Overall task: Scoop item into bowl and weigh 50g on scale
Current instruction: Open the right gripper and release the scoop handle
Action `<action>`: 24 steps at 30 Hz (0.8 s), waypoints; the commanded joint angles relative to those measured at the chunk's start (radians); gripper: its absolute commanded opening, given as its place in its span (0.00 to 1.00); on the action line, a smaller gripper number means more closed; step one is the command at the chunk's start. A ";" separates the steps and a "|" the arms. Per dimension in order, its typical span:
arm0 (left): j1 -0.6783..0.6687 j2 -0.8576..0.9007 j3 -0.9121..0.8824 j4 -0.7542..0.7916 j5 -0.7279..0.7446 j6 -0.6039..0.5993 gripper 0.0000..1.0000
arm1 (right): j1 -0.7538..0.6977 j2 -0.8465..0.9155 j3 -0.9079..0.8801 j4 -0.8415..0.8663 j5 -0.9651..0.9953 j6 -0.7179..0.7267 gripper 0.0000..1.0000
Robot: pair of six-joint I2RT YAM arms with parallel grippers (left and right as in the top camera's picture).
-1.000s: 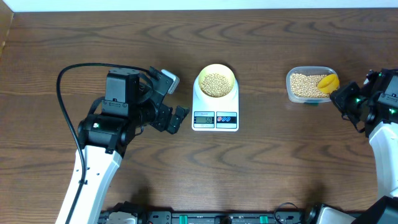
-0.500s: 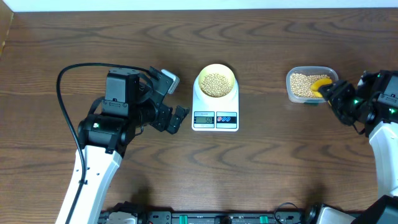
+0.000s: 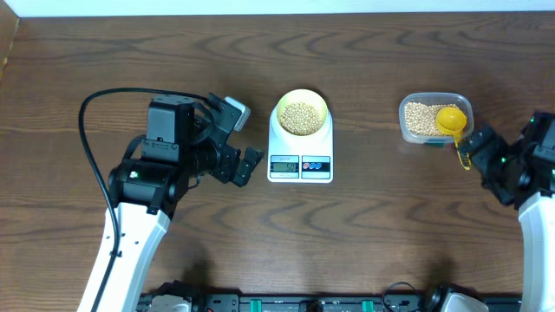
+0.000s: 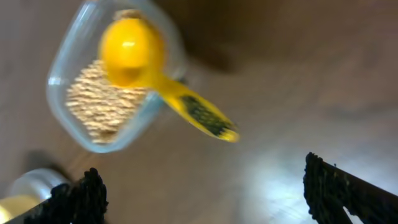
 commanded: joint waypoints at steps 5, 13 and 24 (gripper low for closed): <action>0.000 0.002 0.006 -0.001 0.009 -0.005 1.00 | 0.000 -0.091 0.006 -0.035 0.143 -0.008 0.99; 0.000 0.002 0.006 -0.001 0.009 -0.005 1.00 | 0.000 -0.384 0.006 -0.039 0.158 -0.150 0.99; 0.000 0.002 0.006 -0.001 0.009 -0.005 1.00 | 0.001 -0.626 0.006 -0.231 0.153 -0.245 0.99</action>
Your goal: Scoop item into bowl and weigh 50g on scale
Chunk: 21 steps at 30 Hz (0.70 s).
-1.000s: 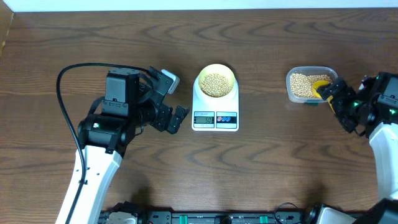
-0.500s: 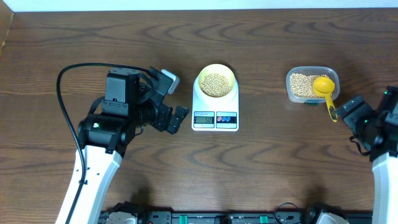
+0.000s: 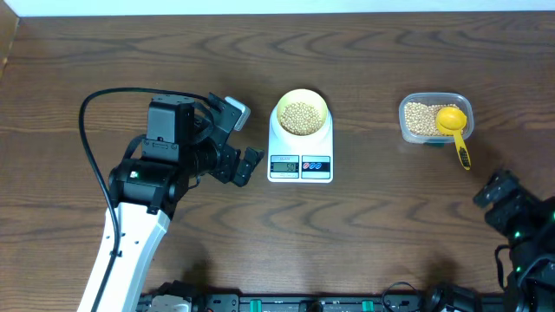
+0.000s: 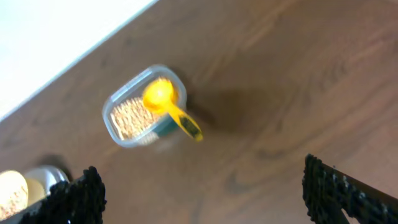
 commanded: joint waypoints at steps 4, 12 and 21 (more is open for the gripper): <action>0.000 0.002 0.006 0.000 0.009 -0.004 1.00 | 0.001 -0.002 0.006 -0.127 0.009 -0.023 0.99; 0.000 0.002 0.006 0.000 0.009 -0.004 1.00 | 0.001 -0.002 0.006 -0.200 0.009 -0.023 0.99; 0.000 0.002 0.006 0.000 0.009 -0.004 1.00 | 0.001 -0.002 0.006 -0.202 0.012 -0.024 0.99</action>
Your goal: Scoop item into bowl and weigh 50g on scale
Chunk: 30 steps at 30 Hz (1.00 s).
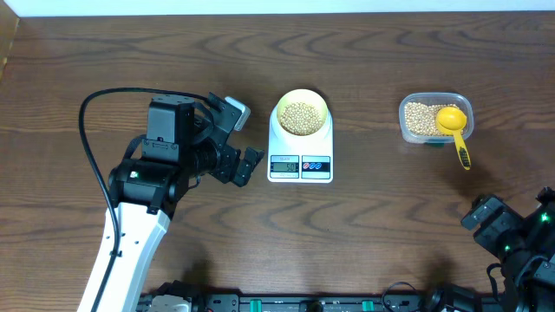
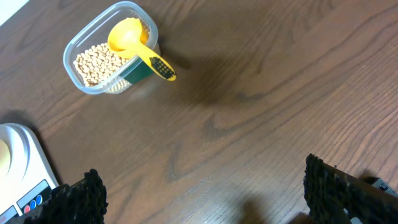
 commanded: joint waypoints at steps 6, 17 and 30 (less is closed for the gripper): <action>0.000 0.002 0.006 0.000 0.009 -0.005 1.00 | 0.027 -0.003 0.006 -0.002 0.012 -0.012 0.99; 0.000 0.002 0.006 0.000 0.009 -0.005 1.00 | 0.254 -0.190 -0.230 0.325 0.090 -0.013 0.99; 0.000 0.002 0.006 0.000 0.009 -0.005 1.00 | 0.345 -0.474 -0.681 0.805 0.087 -0.204 0.99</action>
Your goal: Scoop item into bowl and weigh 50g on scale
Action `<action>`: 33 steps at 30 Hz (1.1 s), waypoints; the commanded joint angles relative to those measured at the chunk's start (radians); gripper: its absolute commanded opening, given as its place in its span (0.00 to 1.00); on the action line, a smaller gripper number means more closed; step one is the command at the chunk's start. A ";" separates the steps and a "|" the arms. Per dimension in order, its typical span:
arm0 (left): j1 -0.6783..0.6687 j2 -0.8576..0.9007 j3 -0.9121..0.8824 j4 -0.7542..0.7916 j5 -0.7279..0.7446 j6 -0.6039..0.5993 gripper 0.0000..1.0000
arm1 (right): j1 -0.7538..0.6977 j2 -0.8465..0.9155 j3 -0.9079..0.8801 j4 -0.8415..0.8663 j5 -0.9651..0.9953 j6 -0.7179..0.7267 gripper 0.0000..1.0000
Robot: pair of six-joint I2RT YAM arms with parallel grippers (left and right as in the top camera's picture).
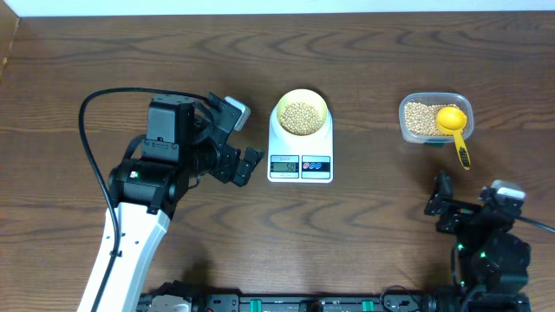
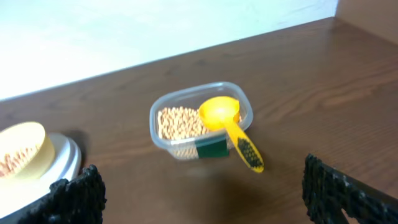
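A yellow bowl (image 1: 301,113) filled with pale beans sits on the white scale (image 1: 300,161), whose display is lit. To the right, a clear container (image 1: 421,119) holds more beans, and the yellow scoop (image 1: 452,120) rests on its rim with the handle pointing toward the front. In the right wrist view the container (image 2: 180,121) and scoop (image 2: 222,113) lie ahead of my right gripper (image 2: 202,196), which is open and empty. That gripper (image 1: 440,206) is near the front right, well clear of the container. My left gripper (image 1: 245,165) hovers open just left of the scale.
The left arm's black cable (image 1: 95,104) loops over the table's left side. The table's far edge meets a white wall (image 2: 124,31). Bare wood lies between the scale and the container.
My right gripper has moved left and back a little from the front right corner and now faces the container more levelly. Scoop, bowl, scale and left arm have not moved.
At first my right gripper was open beside the scoop's handle at the container, the scoop lying on the rim. At the two later moments it was farther toward the front right corner. Now it sits near the front right, empty.
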 commanded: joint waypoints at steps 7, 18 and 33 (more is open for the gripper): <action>0.000 0.002 0.006 -0.001 0.009 -0.005 1.00 | 0.050 -0.151 -0.213 0.189 0.015 -0.163 0.99; 0.000 0.002 0.006 -0.001 0.009 -0.005 1.00 | 0.072 -0.151 -0.291 0.306 0.019 -0.273 0.99; 0.000 0.002 0.006 -0.001 0.009 -0.005 1.00 | 0.054 -0.151 -0.329 0.381 -0.147 -0.431 0.99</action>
